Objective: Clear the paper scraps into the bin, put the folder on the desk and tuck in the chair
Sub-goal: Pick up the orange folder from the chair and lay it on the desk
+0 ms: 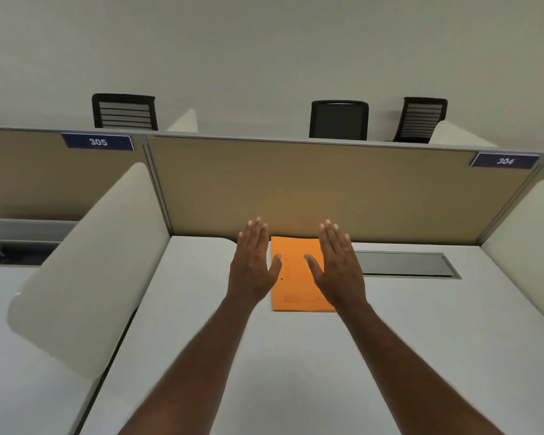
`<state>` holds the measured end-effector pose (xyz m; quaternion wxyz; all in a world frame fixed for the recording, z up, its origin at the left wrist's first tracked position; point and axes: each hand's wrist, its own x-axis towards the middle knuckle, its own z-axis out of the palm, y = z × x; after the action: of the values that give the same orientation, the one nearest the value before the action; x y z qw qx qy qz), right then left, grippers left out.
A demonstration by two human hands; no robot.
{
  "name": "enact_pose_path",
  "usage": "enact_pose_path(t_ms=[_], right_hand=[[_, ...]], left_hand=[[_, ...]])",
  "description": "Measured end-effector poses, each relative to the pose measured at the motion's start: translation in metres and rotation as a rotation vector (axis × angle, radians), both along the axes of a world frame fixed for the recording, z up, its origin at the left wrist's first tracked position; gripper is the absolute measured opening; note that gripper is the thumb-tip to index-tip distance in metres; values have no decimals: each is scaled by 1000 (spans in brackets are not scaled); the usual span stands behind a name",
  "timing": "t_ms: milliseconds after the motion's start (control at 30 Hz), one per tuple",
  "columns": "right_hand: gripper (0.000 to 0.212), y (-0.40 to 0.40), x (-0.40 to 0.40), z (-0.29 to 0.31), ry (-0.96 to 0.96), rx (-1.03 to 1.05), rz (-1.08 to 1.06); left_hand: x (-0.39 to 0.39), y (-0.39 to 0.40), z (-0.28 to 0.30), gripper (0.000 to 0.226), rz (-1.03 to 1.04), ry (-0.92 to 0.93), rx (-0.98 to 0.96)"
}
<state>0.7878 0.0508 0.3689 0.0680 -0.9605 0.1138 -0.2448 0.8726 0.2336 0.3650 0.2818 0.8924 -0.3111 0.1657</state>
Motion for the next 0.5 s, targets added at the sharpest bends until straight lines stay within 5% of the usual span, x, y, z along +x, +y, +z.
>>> enact_pose_path(t_ms=[500], right_hand=[[73, 120, -198, 59, -7, -75, -42]], left_hand=[[-177, 120, 48, 69, -12, -61, -27]])
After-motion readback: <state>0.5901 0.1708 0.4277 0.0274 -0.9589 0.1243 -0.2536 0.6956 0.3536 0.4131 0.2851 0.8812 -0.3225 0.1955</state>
